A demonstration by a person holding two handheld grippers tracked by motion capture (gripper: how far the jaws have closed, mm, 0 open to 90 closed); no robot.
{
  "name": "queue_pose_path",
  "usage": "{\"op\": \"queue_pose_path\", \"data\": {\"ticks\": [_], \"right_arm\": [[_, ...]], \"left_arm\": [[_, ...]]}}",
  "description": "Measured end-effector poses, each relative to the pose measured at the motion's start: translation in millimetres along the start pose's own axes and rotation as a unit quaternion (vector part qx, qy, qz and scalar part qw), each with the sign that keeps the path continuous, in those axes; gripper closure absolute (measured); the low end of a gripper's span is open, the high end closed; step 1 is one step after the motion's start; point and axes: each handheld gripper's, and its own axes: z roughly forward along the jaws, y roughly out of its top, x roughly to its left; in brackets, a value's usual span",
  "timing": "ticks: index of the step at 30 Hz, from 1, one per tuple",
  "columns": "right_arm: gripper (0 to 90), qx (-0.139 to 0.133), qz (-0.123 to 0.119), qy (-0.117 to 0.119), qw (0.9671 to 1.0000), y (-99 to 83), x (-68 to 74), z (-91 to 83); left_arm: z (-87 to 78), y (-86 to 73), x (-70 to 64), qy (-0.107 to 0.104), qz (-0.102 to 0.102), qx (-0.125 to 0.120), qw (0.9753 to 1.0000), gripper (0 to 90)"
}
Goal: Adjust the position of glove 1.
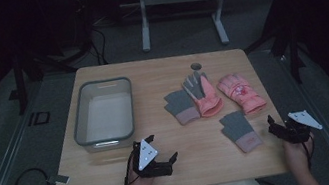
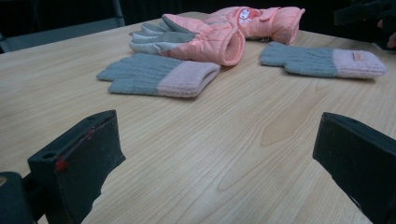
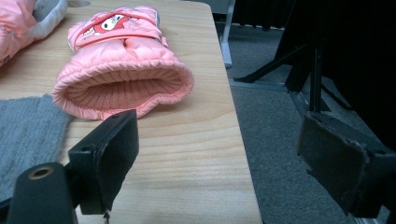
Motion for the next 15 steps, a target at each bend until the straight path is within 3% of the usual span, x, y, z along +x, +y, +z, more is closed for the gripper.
{"op": "queue_pose_path", "data": {"ticks": [8, 13, 15], "right_arm": [[12.6, 0.015, -0.015, 0.008, 0.9997, 1.0, 2.6, 1.9], [12.4, 0.019, -0.001, 0.024, 0.9995, 7.5, -0.1, -4.6], [12.1, 0.033, -0.006, 0.025, 0.9991, 12.5, -1.6, -6.3]], "left_arm": [[-0.1, 0.0, 1.3, -0.006, -0.004, 0.0, 1.0, 0.7], [0.2, 0.2, 1.5, -0.007, -0.004, 0.002, 1.0, 0.8], [0.2, 0.3, 1.8, -0.007, -0.004, 0.004, 1.0, 0.7]]}}
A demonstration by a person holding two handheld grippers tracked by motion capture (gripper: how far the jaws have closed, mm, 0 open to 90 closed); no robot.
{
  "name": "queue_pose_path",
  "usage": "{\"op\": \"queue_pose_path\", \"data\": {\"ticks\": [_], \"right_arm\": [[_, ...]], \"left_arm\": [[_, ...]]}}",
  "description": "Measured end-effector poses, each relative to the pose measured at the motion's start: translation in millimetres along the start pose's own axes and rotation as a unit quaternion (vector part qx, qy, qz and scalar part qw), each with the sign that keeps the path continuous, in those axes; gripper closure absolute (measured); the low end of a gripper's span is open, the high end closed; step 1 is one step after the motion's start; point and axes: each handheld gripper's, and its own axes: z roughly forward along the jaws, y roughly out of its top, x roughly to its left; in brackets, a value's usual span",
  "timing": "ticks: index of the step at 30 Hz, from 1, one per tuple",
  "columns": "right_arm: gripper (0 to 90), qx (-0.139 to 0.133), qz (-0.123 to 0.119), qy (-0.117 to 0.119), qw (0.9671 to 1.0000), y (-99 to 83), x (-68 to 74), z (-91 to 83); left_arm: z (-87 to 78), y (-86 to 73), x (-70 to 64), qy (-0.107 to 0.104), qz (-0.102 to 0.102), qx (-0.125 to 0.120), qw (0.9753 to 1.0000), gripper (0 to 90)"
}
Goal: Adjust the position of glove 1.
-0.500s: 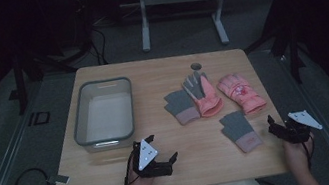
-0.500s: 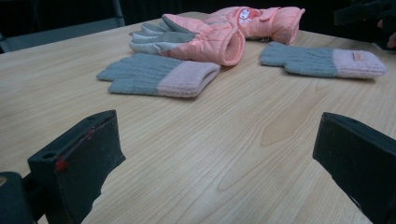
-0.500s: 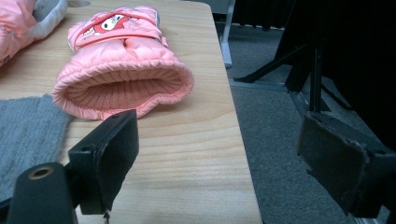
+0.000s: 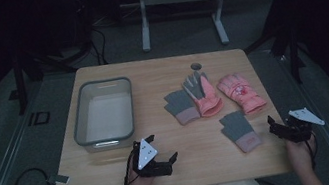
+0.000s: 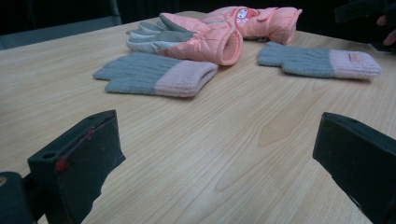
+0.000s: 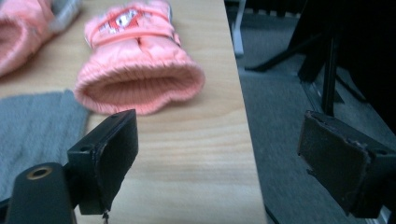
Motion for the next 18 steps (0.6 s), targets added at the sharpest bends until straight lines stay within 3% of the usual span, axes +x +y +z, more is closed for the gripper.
{"op": "queue_pose_path", "data": {"ticks": [5, 9, 13, 16, 18], "right_arm": [[11.5, 0.032, -0.016, 0.007, 0.9993, 13.1, 0.1, -1.6], [13.7, 0.03, -0.018, 0.007, 0.9994, 30.6, 1.7, -8.8], [15.3, 0.049, -0.014, 0.042, 0.9978, 49.6, 2.2, -10.6], [17.0, 0.04, -0.019, 0.046, 0.9979, 62.6, 8.1, -14.4], [14.1, 0.029, -0.024, 0.062, 0.9974, 70.7, 13.6, -16.6]], "left_arm": [[0.2, -0.1, -1.1, 0.0, 0.002, -0.001, 1.0, 0.7], [0.2, -0.2, -0.9, -0.001, 0.002, -0.002, 1.0, 0.7], [0.2, -0.2, -0.7, -0.002, 0.0, -0.003, 1.0, 0.7], [0.1, -0.2, -0.6, -0.003, 0.0, -0.003, 1.0, 0.7], [0.2, -0.2, -0.8, -0.003, 0.001, -0.003, 1.0, 0.7]]}}
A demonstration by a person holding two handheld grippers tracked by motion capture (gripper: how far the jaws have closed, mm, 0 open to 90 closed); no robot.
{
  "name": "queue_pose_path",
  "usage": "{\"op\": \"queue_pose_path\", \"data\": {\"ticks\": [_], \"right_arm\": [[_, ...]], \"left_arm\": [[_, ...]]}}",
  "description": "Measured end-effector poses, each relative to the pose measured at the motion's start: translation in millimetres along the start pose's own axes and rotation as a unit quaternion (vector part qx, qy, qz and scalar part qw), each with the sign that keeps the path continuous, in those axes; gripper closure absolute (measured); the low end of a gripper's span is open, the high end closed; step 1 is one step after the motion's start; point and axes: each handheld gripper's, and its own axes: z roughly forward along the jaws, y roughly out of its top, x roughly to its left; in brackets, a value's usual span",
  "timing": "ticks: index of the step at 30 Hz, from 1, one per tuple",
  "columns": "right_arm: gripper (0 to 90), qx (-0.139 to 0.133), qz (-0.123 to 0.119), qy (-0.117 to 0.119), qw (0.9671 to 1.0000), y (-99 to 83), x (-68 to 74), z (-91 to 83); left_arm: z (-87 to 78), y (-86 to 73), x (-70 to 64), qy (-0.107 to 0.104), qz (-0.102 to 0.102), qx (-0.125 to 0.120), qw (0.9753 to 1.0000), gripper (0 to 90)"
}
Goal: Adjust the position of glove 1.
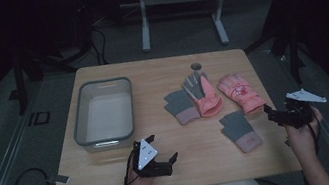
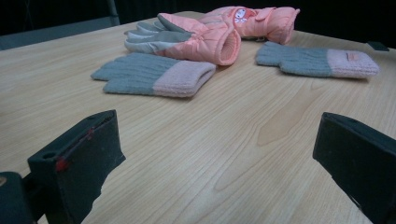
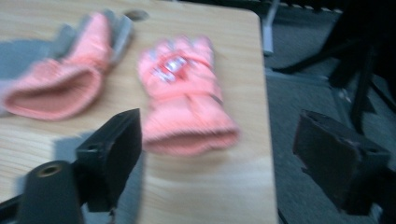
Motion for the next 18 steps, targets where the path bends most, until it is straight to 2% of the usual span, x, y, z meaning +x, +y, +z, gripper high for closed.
{"op": "queue_pose_path", "data": {"ticks": [3, 5, 8, 9, 12, 14, 15, 18], "right_arm": [[12.8, -0.004, -0.009, 0.013, 0.9999, 11.8, 9.1, -0.3], [12.5, -0.006, -0.005, 0.02, 0.9998, 19.7, 14.7, 1.0], [12.5, -0.001, -0.001, 0.011, 0.9999, 27.9, 20.6, 5.1], [11.2, -0.003, 0.012, 0.042, 0.999, 36.0, 25.7, 7.9], [11.2, -0.011, 0.009, 0.065, 0.9978, 46.3, 35.6, 9.1], [11.2, -0.015, 0.008, 0.072, 0.9973, 49.7, 39.1, 9.4], [11.2, -0.021, -0.005, 0.083, 0.9963, 55.7, 47.1, 9.8], [11.3, -0.027, -0.018, 0.106, 0.9938, 63.1, 58.8, 12.8]], "left_arm": [[0.1, 0.1, -0.1, 0.0, 0.001, 0.001, 1.0, 0.7], [0.2, 0.1, 0.0, 0.0, 0.001, 0.001, 1.0, 0.7], [0.1, 0.1, 0.0, 0.0, 0.001, 0.001, 1.0, 0.7], [0.1, 0.1, -0.1, 0.0, 0.001, 0.001, 1.0, 0.7], [0.2, 0.2, -0.1, 0.0, 0.001, 0.002, 1.0, 0.7], [0.2, 0.2, 0.0, 0.0, 0.001, 0.002, 1.0, 0.7], [0.2, 0.1, 0.1, -0.001, 0.001, 0.001, 1.0, 0.7], [0.1, 0.1, 0.1, -0.002, 0.001, 0.002, 1.0, 0.7]]}}
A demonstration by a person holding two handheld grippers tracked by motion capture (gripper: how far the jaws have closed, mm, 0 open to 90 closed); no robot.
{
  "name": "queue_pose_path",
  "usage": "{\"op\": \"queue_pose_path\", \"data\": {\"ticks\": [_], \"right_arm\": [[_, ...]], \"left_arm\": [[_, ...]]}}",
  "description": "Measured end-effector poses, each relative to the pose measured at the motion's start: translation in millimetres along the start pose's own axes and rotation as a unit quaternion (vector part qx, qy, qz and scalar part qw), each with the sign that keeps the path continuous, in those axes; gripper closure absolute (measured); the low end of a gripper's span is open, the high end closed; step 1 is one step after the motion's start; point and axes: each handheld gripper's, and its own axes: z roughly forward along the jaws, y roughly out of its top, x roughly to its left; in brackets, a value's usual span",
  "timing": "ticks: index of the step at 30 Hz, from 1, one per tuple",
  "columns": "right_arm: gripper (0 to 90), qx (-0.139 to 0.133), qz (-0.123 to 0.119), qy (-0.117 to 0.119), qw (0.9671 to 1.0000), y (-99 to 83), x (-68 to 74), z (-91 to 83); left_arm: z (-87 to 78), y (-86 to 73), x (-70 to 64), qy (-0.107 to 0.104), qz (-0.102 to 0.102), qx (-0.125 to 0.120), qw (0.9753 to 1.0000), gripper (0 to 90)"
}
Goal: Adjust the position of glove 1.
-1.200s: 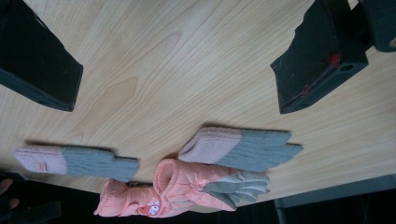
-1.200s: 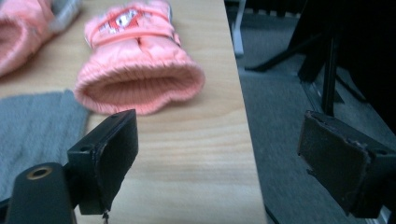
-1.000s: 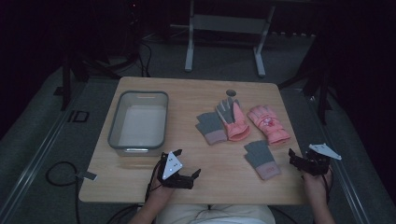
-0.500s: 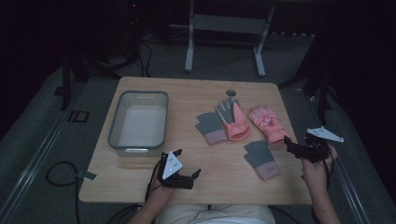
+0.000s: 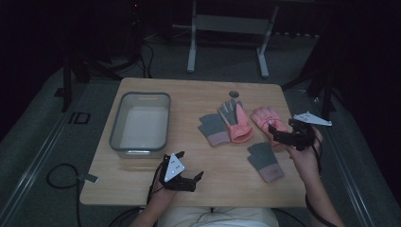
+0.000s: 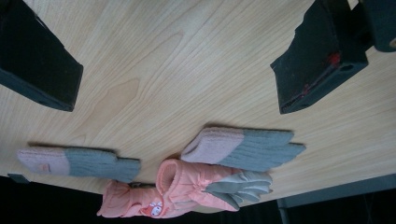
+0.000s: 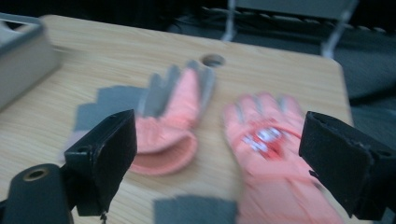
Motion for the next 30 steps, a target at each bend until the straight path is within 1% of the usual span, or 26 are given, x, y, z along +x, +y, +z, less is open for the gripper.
{"op": "queue_pose_path", "data": {"ticks": [2, 3, 4, 5, 6, 8, 10, 13, 15, 16, 18, 20, 21, 23, 24, 25, 27, 28, 30], "right_arm": [[13.0, -0.005, -0.015, 0.008, 0.9998, 4.6, 7.7, 4.2], [14.3, -0.007, -0.02, 0.012, 0.9997, 7.0, 11.3, 6.6], [14.9, -0.007, -0.023, 0.02, 0.9995, 9.5, 14.7, 9.2], [17.1, -0.009, -0.029, 0.027, 0.9992, 11.9, 18.2, 12.0], [22.2, -0.012, -0.036, 0.033, 0.9987, 14.1, 22.0, 14.5], [23.0, -0.01, -0.044, 0.051, 0.9977, 18.8, 29.3, 20.6], [26.1, -0.007, -0.055, 0.063, 0.9964, 23.0, 38.0, 26.8], [26.1, 0.002, -0.072, 0.079, 0.9943, 27.9, 51.5, 37.7], [26.2, 0.014, -0.075, 0.084, 0.9935, 30.3, 59.8, 46.1], [26.1, 0.018, -0.077, 0.09, 0.9928, 31.2, 63.3, 50.4], [26.1, 0.026, -0.075, 0.097, 0.9921, 33.0, 70.2, 58.9], [26.1, 0.037, -0.076, 0.11, 0.9903, 34.8, 76.1, 67.7], [26.3, 0.039, -0.077, 0.112, 0.9899, 35.4, 78.8, 71.8], [29.5, 0.042, -0.084, 0.121, 0.9882, 37.0, 83.9, 79.7], [31.0, 0.042, -0.086, 0.121, 0.988, 37.9, 86.2, 83.5], [31.0, 0.042, -0.086, 0.121, 0.988, 37.9, 86.2, 83.5], [33.5, 0.048, -0.099, 0.13, 0.9854, 40.1, 91.9, 94.6], [34.6, 0.051, -0.101, 0.132, 0.9848, 40.6, 93.4, 97.8], [37.1, 0.058, -0.107, 0.141, 0.9824, 41.3, 97.1, 106.6]], "left_arm": [[0.0, 0.0, 0.2, 0.0, 0.0, 0.0, 1.0, 0.7], [-0.1, 0.0, 0.2, -0.001, 0.0, 0.0, 1.0, 0.7], [0.0, 0.0, 0.3, -0.001, 0.0, 0.0, 1.0, 0.7], [0.0, 0.0, 0.3, -0.001, 0.0, 0.0, 1.0, 0.7], [0.0, 0.1, 0.4, -0.002, 0.0, 0.001, 1.0, 0.7], [0.0, 0.1, 0.6, -0.002, -0.001, 0.001, 1.0, 0.7], [0.0, 0.1, 0.6, -0.003, 0.0, 0.001, 1.0, 0.7], [0.1, 0.1, 0.3, -0.004, 0.001, 0.001, 1.0, 0.7], [0.2, 0.1, 0.0, -0.005, 0.001, 0.0, 1.0, 0.7], [0.2, 0.1, -0.1, -0.005, 0.002, 0.0, 1.0, 0.7], [0.2, 0.1, -0.2, -0.006, 0.002, 0.0, 1.0, 0.7], [0.3, 0.2, -0.2, -0.006, 0.002, 0.001, 1.0, 0.7], [0.3, 0.2, -0.1, -0.006, 0.003, 0.002, 1.0, 0.7], [0.3, 0.1, 0.0, -0.006, 0.002, 0.002, 1.0, 0.7], [0.3, 0.1, 0.2, -0.007, 0.002, 0.001, 1.0, 0.7], [0.3, 0.1, 0.2, -0.007, 0.002, 0.001, 1.0, 0.7], [0.2, 0.0, 0.3, -0.007, 0.001, 0.001, 1.0, 0.7], [0.2, 0.0, 0.3, -0.008, 0.001, 0.001, 1.0, 0.7], [0.2, 0.0, 0.3, -0.008, 0.001, 0.001, 1.0, 0.7]]}}
